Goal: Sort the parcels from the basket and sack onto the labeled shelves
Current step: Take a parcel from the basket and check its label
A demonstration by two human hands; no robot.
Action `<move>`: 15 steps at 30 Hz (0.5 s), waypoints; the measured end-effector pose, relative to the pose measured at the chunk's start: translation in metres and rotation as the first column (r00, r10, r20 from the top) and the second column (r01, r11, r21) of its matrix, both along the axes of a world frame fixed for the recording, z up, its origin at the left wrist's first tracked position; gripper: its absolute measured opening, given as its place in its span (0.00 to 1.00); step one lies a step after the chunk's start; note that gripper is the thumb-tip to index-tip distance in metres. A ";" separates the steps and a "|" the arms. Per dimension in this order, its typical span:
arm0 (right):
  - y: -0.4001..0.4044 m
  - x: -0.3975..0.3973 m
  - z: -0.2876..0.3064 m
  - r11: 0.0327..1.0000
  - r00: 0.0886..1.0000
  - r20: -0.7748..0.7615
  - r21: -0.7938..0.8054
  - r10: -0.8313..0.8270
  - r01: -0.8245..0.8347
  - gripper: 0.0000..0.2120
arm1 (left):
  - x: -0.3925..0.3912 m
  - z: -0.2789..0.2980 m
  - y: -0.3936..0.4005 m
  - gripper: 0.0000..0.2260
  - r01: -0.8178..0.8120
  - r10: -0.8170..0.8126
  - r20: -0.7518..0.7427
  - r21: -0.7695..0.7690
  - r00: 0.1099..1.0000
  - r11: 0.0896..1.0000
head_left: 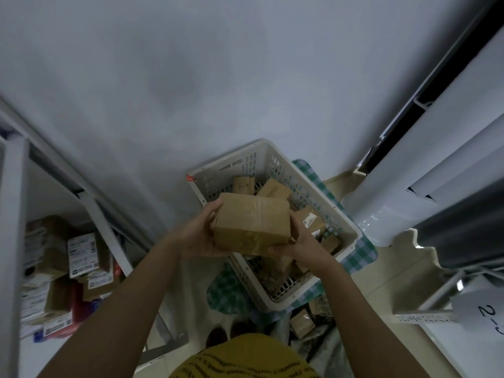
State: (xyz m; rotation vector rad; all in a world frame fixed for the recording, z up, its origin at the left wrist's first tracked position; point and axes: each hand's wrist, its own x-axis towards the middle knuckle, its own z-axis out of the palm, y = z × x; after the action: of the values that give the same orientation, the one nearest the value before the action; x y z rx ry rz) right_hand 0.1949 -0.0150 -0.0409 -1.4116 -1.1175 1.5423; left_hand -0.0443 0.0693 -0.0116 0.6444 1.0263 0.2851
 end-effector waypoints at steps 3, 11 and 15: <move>-0.005 0.004 0.002 0.994 0.989 -0.149 -0.111 0.000 -0.017 0.49 | 0.000 -0.001 0.001 0.33 -0.037 0.035 0.026 0.074 0.999 0.997; -0.001 -0.010 0.000 0.957 0.943 -0.272 -0.265 -0.193 0.120 0.54 | 0.002 0.004 -0.005 0.24 0.059 -0.061 0.003 0.225 0.998 0.973; -0.004 -0.006 -0.002 0.985 0.968 -0.205 -0.128 -0.144 0.120 0.57 | 0.000 0.008 -0.002 0.34 0.079 -0.075 -0.034 0.129 0.997 0.989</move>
State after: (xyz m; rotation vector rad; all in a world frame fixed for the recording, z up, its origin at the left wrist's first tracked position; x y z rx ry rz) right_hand 0.1890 -0.0195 -0.0429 -1.3300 -0.8017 1.6389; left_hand -0.0443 0.0674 -0.0033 0.8066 1.0141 0.2775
